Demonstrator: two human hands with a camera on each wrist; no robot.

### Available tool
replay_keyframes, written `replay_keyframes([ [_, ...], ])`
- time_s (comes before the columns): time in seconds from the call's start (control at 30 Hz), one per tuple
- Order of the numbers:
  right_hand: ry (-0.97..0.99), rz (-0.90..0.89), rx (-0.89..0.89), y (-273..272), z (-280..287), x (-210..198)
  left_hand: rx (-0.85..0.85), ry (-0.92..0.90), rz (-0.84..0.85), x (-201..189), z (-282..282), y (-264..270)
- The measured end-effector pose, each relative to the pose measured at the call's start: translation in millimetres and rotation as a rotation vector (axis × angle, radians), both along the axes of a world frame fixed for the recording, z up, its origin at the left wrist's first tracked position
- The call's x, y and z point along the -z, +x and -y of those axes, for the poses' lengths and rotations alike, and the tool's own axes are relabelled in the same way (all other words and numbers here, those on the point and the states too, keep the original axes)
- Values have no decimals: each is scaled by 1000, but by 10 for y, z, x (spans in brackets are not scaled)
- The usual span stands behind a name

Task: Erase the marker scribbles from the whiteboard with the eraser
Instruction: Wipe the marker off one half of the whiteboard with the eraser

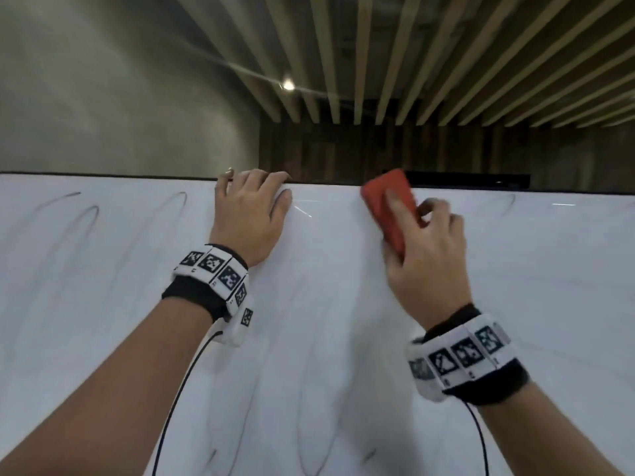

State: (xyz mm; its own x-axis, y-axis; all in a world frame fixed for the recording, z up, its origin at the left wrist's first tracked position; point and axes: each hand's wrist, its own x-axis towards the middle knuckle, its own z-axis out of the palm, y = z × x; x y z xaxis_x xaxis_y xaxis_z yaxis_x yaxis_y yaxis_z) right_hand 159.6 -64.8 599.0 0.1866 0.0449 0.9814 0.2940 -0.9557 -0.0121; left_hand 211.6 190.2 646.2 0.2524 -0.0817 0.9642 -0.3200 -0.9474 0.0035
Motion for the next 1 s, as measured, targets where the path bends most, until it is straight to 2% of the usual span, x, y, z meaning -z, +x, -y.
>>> replay_keyframes([
  [0.07, 162, 23, 26, 27, 32, -150, 4, -22, 28, 6, 28, 17],
  [0.1, 139, 23, 6, 29, -94, -52, 7, -34, 29, 5, 35, 19],
  [0.23, -280, -88, -64, -27, -643, 805, -1, -10, -6, 3, 5, 7],
  [0.3, -278, -80, -100, -13, -471, 618, 25, -7, -32, -9, -20, -8],
  [0.4, 45, -9, -26, 49, -66, -124, 34, -11, -47, -14, -35, -26],
  [0.47, 184, 1, 3, 65, -57, -259, 32, -10, -48, -9, -32, -36],
  [0.5, 144, 9, -21, 54, -187, -112, 31, -12, -51, -11, -33, -43],
  [0.6, -229, -65, -97, -15, -651, 797, 35, -10, -70, -31, -42, -48],
  [0.63, -307, -118, -102, -51, -691, 965, 41, -8, -75, -31, -43, -47],
  [0.67, -331, -135, -117, -39, -636, 961, 49, -11, -79, -32, -41, -51],
  [0.7, -296, -122, -128, -13, -528, 803, 57, -17, -81, -35, -36, -58],
  [0.8, -20, -18, -53, 28, -117, 29, 86, -46, -95, -42, -24, -89],
  [0.87, 128, 7, -10, 57, 46, -230, 87, -59, -96, -36, -15, -104],
  [0.93, 133, 26, -14, 55, -114, -35, 82, -62, -102, -30, -9, -111],
  [1.0, -102, -11, -47, 61, -385, 530, 77, -57, -112, -32, -7, -109],
])
